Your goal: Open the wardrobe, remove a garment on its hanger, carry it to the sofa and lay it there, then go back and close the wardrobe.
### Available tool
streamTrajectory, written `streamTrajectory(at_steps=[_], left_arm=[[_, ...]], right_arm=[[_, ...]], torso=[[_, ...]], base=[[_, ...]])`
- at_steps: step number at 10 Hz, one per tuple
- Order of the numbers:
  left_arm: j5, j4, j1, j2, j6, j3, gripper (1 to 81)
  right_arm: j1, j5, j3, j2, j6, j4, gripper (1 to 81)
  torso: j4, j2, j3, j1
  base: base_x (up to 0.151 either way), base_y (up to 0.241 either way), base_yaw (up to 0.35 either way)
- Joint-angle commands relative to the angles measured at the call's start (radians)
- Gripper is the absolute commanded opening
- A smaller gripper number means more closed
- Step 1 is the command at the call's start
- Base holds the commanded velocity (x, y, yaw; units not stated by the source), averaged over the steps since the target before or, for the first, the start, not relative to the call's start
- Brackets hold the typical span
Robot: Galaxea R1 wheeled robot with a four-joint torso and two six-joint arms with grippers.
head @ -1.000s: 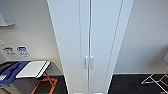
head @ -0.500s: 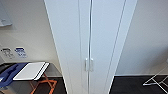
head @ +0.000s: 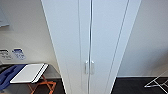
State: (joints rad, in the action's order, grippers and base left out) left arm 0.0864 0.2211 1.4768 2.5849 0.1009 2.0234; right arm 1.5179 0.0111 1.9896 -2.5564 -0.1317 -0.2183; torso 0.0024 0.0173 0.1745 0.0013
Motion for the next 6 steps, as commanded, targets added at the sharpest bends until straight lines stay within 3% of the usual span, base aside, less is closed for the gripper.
streamTrajectory(at_steps=[1, 3, 6], left_arm=[[-0.05, 0.012, -0.029, -0.024, -0.009, -0.02, 81.1], [-0.05, 0.011, -0.029, -0.024, -0.009, -0.017, 81.1], [-0.05, 0.012, -0.031, -0.024, -0.007, -0.017, 81.1]], right_arm=[[-0.032, -0.054, -0.022, 0.026, 0.001, -0.01, 81.1], [-0.035, -0.054, -0.02, 0.025, 0.001, -0.01, 81.1], [-0.038, -0.057, -0.023, 0.026, 0.001, -0.012, 81.1]], torso=[[0.0, 0.0, 0.0, 0.0], [0.0, 0.0, 0.0, 0.0], [0.0, 0.0, 0.0, 0.001]], base=[[0.094, 0.0, 0.0], [0.083, 0.0, 0.0], [0.0, 0.0, 0.0]])
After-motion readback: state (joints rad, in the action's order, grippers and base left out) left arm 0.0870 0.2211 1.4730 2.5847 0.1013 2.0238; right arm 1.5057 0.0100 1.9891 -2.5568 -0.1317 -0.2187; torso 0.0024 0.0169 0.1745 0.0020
